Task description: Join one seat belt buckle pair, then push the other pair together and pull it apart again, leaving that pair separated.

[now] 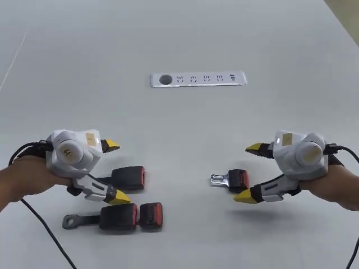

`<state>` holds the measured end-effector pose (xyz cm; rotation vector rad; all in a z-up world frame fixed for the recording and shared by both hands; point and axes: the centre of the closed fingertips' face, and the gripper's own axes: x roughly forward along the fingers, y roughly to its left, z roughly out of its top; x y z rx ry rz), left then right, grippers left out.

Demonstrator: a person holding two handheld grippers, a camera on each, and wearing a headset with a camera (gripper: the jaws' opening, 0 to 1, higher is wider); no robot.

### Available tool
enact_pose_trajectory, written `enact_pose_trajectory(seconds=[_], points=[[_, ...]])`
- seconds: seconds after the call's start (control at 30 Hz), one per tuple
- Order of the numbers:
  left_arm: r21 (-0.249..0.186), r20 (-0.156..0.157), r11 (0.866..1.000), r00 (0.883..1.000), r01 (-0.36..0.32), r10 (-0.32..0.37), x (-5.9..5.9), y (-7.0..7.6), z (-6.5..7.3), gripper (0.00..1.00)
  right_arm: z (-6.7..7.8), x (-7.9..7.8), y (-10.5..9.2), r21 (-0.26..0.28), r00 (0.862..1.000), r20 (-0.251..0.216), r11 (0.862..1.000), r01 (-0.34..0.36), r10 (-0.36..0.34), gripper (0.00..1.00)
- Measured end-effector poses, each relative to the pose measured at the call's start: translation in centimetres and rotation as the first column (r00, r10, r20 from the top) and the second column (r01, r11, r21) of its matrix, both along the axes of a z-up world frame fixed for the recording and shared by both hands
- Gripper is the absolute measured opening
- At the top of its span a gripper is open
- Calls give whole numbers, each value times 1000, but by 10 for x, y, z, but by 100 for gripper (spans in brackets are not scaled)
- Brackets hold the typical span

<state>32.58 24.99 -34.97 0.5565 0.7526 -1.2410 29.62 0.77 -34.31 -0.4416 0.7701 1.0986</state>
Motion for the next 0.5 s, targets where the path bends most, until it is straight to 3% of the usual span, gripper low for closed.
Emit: enact_pose_trajectory(seconds=[0.23, 0.37, 0.43, 0.5], points=[[1, -30, 1000, 999, 18, -18, 0, 4, -12, 76, -12, -4, -3, -18, 999, -28, 1000, -18, 17, 75], [11, -58, 999, 998, 40, -39, -6, 7, -19, 63, -15, -3, -5, -26, 999, -32, 999, -23, 22, 68], [8, -45, 999, 998, 48, -47, -5, 7, -18, 59, -16, -3, -4, -26, 999, -31, 999, -25, 24, 67], [-7, -54, 999, 997, 51, -51, -6, 4, -16, 58, -18, -4, -3, -26, 999, -37, 999, -35, 34, 65]])
